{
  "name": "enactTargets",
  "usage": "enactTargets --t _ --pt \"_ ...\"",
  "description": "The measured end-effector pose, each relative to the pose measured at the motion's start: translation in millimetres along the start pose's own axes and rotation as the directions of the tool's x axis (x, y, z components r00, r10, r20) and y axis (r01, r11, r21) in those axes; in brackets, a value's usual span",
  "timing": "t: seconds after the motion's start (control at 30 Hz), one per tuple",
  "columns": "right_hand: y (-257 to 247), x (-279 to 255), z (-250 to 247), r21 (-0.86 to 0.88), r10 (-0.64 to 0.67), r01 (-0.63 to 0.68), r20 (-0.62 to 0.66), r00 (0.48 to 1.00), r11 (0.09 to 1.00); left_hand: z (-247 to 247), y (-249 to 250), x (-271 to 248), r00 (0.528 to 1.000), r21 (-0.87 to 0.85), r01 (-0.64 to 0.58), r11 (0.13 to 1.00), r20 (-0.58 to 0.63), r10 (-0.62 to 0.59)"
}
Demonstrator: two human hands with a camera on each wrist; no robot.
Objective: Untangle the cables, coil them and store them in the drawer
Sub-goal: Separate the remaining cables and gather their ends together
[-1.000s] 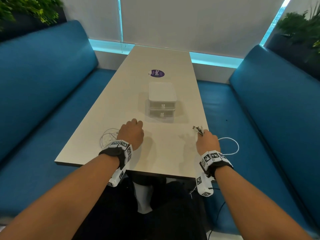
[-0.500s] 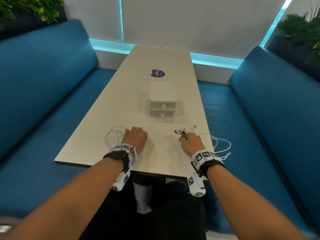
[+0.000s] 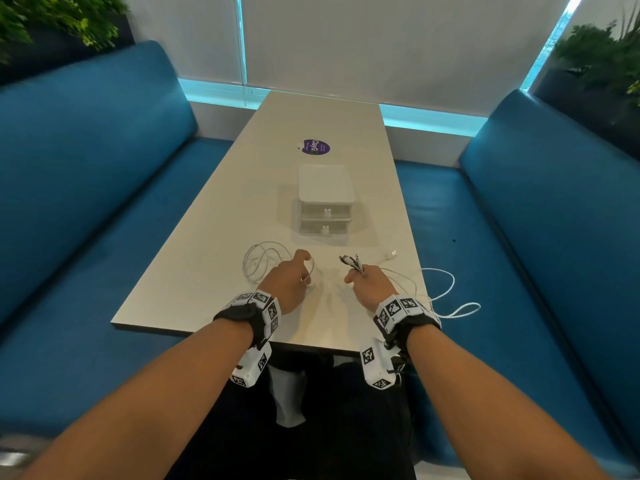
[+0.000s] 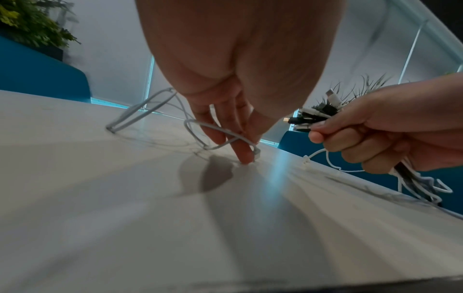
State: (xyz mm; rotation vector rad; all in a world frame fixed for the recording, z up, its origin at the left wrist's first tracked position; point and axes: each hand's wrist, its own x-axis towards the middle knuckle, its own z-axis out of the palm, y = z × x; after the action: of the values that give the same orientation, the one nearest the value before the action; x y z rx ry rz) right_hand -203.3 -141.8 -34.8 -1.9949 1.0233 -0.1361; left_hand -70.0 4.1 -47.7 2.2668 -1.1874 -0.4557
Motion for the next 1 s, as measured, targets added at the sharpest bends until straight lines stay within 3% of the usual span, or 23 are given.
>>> enactTargets --t 0.57,1.0 --pt "-13.9 1.6 24.8 0.07 0.044 -0.042 -0.018 0.999 0.997 4.1 10.1 4.3 0.997 0.197 -0.011 0.98 0.08 -0.005" --pt "-8.8 4.0 28.0 0.149 0.015 -0.002 -0.091 0.996 0.989 5.3 15.1 1.2 0.994 0.1 -0.077 0.992 0.085 0.069"
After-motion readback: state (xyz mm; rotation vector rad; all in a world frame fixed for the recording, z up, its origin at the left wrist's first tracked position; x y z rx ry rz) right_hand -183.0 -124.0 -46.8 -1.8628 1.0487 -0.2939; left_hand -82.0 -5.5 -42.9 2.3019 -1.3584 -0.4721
